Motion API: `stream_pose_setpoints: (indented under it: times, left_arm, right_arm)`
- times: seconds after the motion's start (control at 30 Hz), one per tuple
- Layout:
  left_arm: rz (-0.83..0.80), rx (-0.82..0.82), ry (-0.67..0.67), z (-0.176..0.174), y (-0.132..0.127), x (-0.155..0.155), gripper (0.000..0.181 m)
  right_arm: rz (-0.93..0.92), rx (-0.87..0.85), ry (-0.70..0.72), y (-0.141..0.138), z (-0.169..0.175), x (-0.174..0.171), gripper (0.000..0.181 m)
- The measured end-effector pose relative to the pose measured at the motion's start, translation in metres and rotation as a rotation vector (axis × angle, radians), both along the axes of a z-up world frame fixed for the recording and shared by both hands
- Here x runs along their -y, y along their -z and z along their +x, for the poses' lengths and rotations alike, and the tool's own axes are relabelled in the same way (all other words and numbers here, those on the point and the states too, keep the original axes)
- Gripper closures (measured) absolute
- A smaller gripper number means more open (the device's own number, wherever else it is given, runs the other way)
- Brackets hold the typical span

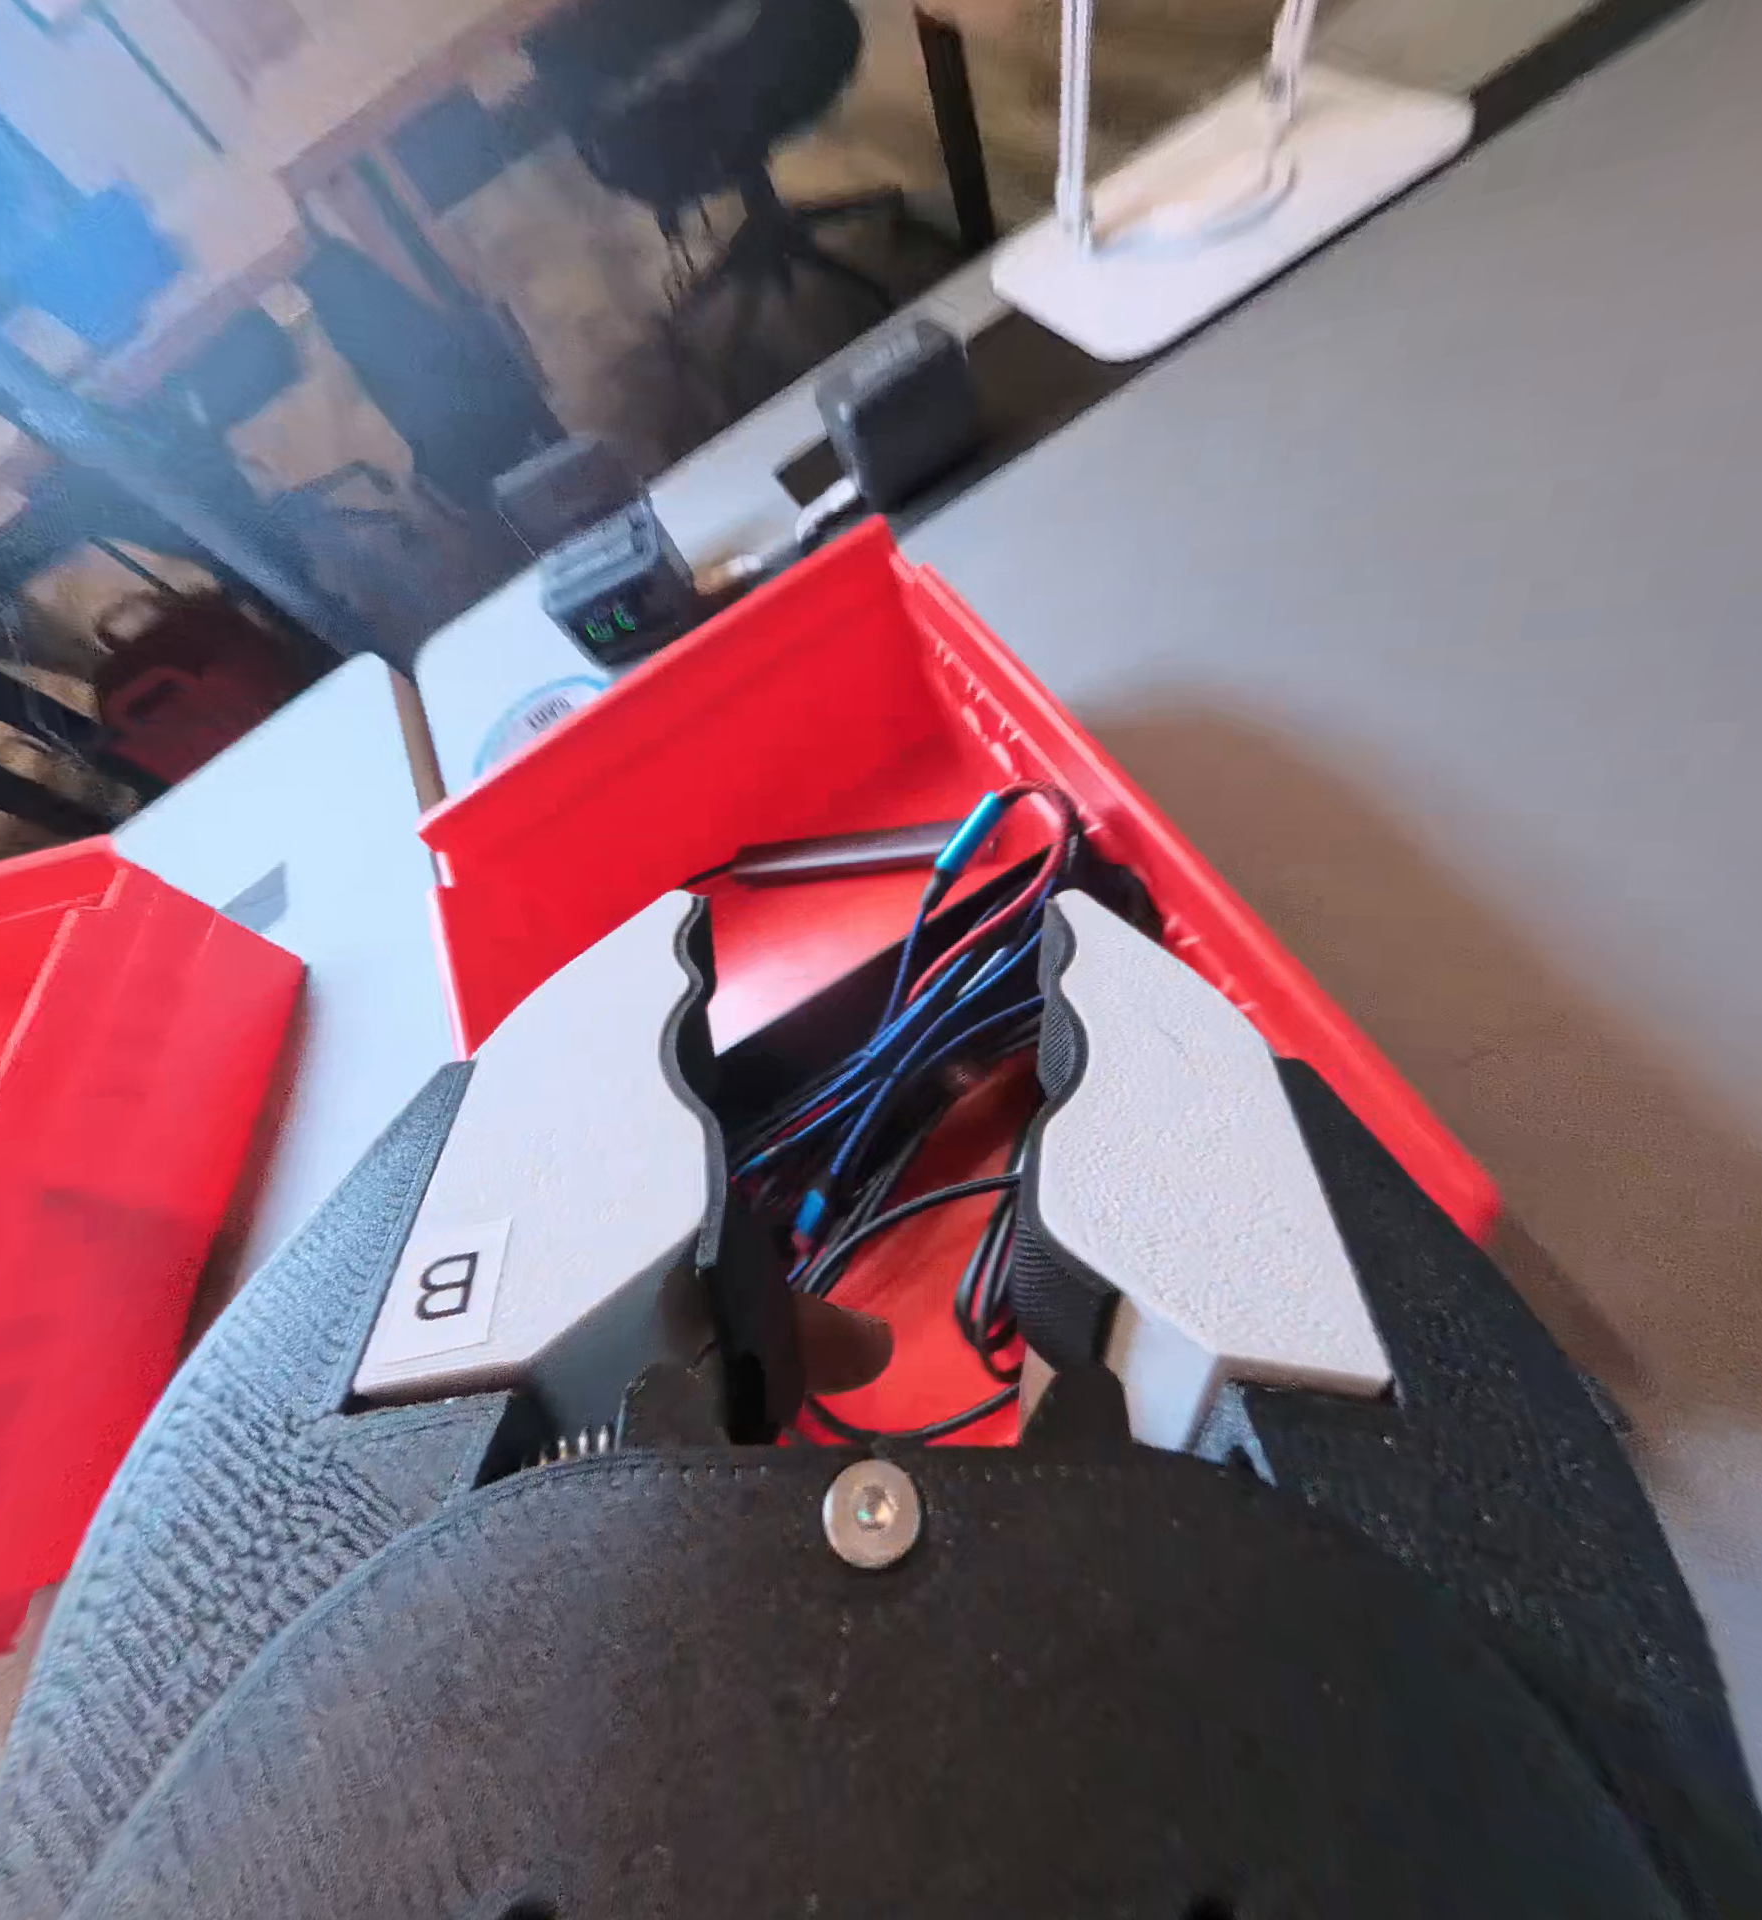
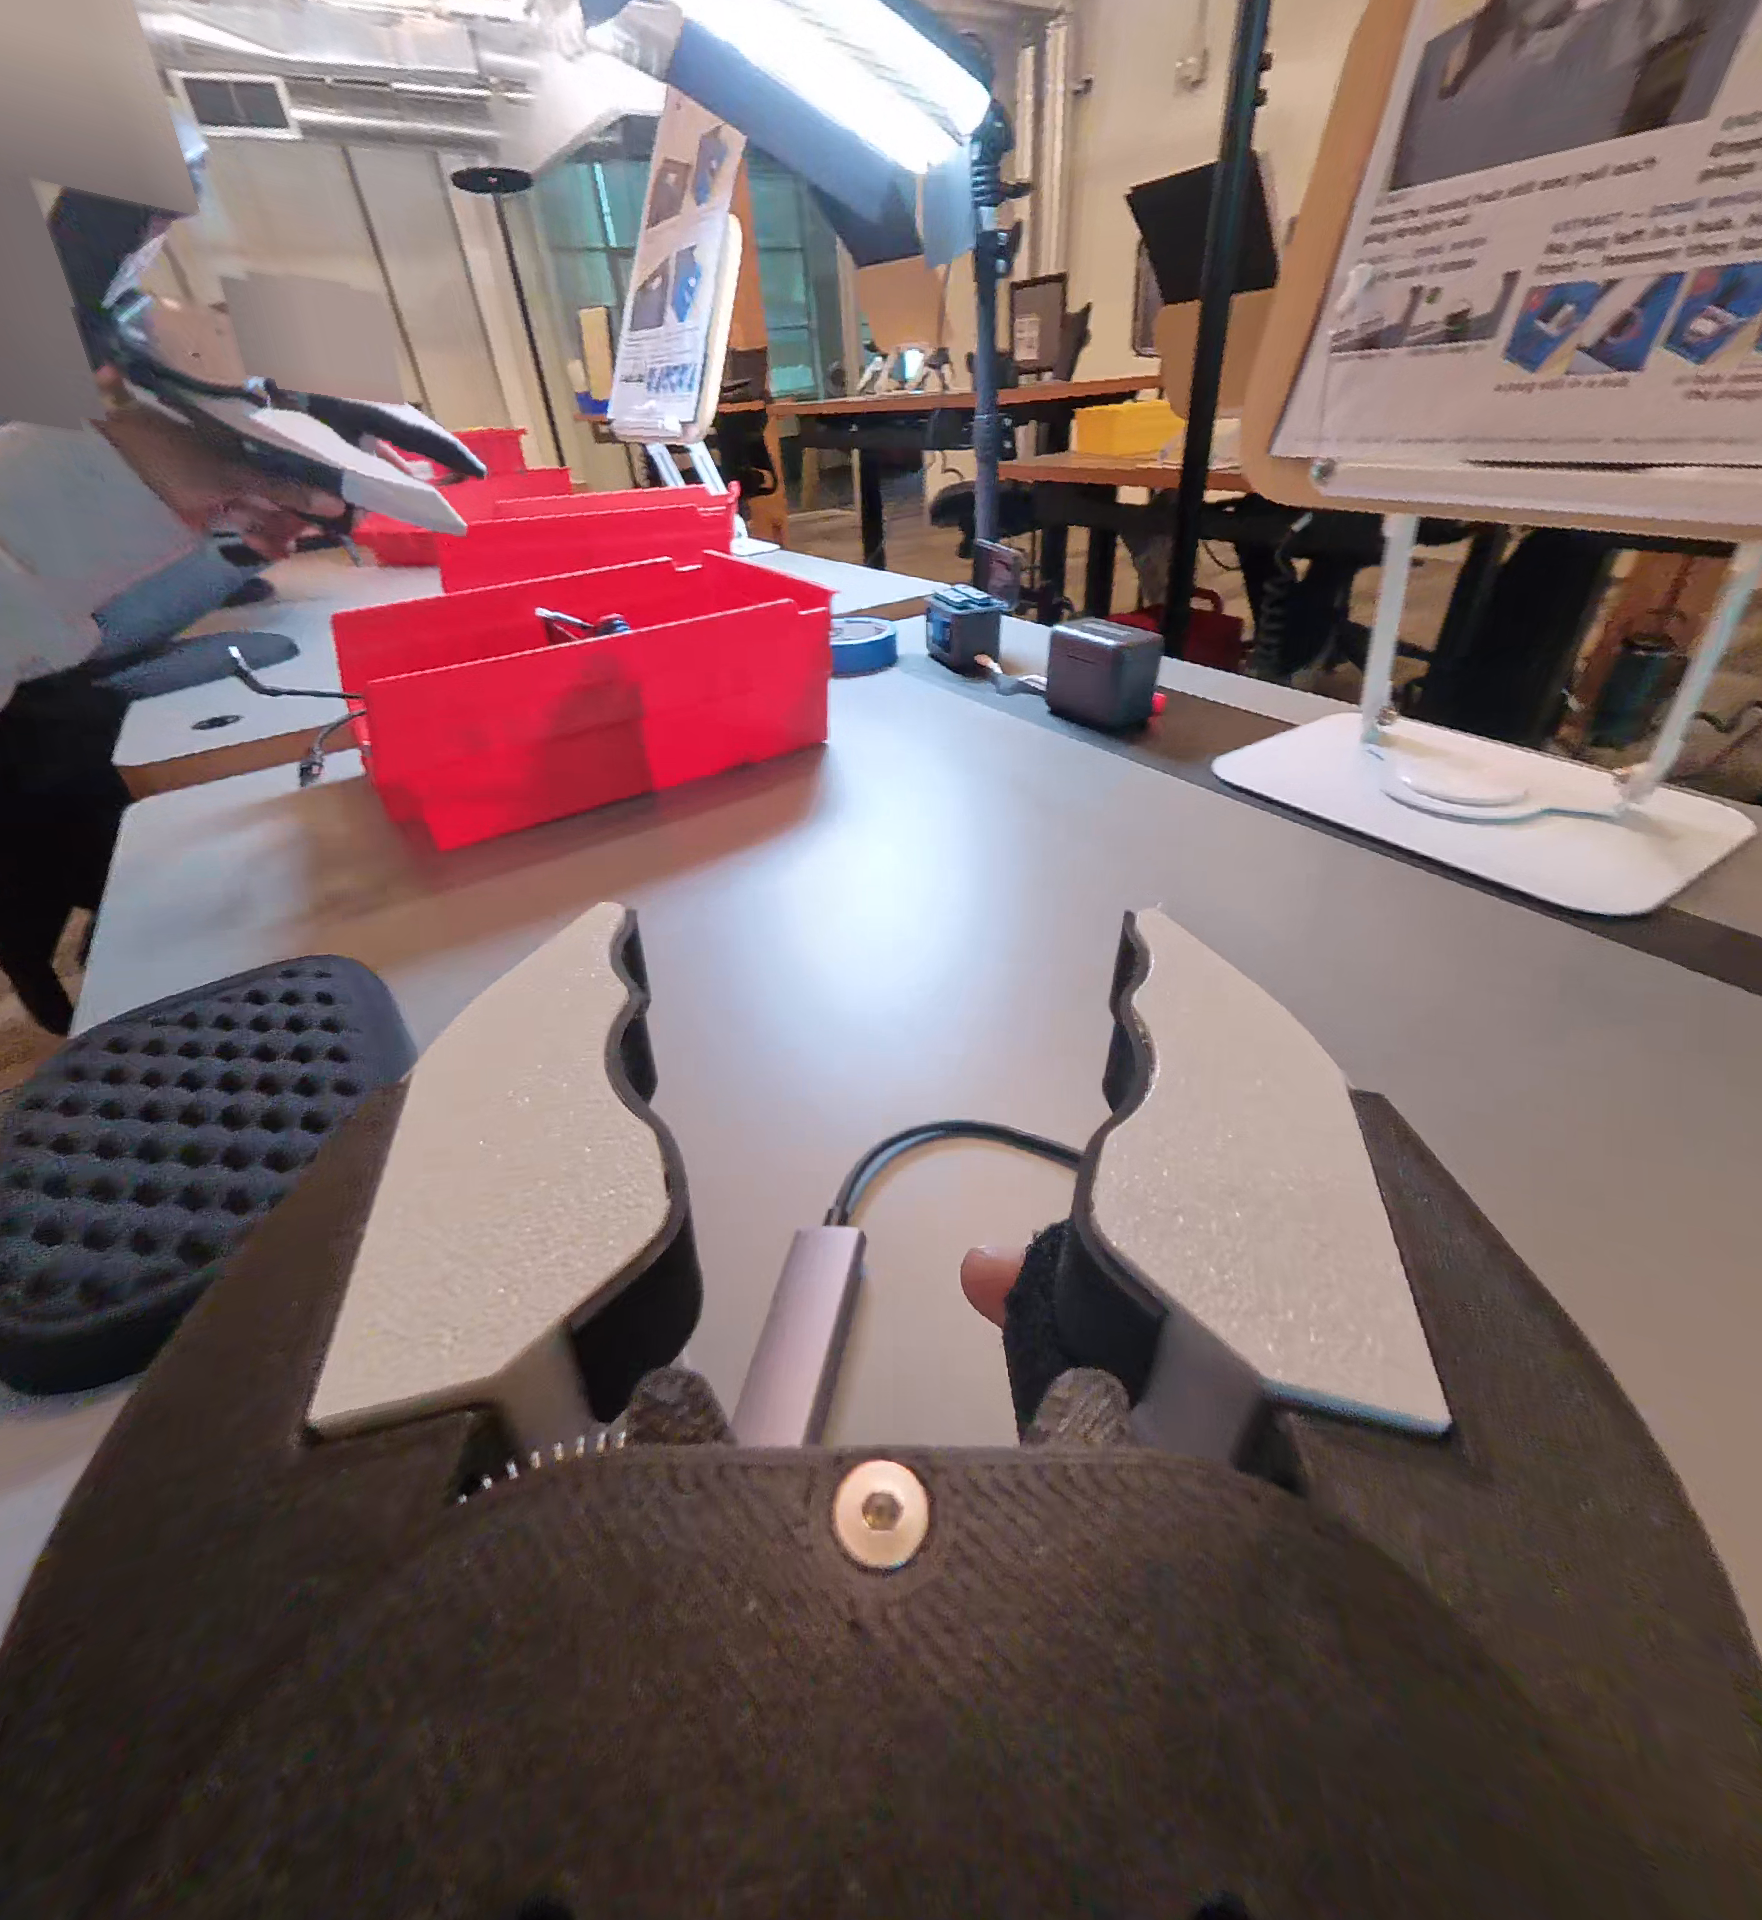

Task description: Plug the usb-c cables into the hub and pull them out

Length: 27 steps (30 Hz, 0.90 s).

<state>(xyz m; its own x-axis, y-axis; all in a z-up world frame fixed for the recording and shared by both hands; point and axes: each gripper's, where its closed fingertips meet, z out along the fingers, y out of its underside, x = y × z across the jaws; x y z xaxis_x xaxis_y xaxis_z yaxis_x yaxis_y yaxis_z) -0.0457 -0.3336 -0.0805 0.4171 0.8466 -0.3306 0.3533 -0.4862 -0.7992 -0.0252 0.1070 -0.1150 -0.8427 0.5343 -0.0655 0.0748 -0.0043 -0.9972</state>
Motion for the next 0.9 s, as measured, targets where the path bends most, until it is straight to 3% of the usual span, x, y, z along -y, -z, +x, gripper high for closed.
stream_pose_setpoints:
  times: [0.1,0.2,0.27,0.33,0.4,0.6,0.8,0.9]
  left_arm:
    - [-0.076,0.173,0.041,-0.031,0.012,0.017,0.126]
    - [-0.192,0.37,0.195,-0.048,0.033,0.018,0.133]
    - [-0.197,0.468,0.367,-0.043,0.04,0.005,0.139]
    - [-0.121,0.479,0.476,-0.037,0.035,-0.011,0.141]
    - [-0.096,0.48,0.502,-0.031,0.036,-0.018,0.139]
    - [-0.104,0.434,0.496,-0.024,0.071,-0.027,0.135]
    - [-0.087,0.389,0.503,-0.032,0.086,-0.034,0.12]
    - [-0.105,0.368,0.502,-0.037,0.096,-0.035,0.126]
  right_arm:
    - [-0.016,0.013,0.029,0.004,-0.005,-0.008,0.099]
    - [-0.02,0.025,0.045,0.007,-0.009,-0.011,0.099]
    - [-0.003,0.015,0.059,0.009,-0.01,-0.013,0.101]
    - [0.01,0.013,0.069,0.012,-0.011,-0.014,0.102]
    - [0.017,0.015,0.069,0.014,-0.012,-0.014,0.103]
    - [0.045,0.009,0.05,0.018,-0.011,-0.009,0.105]
    - [0.037,-0.007,0.065,0.015,-0.011,-0.012,0.109]
    - [0.027,-0.013,0.074,0.013,-0.01,-0.014,0.111]
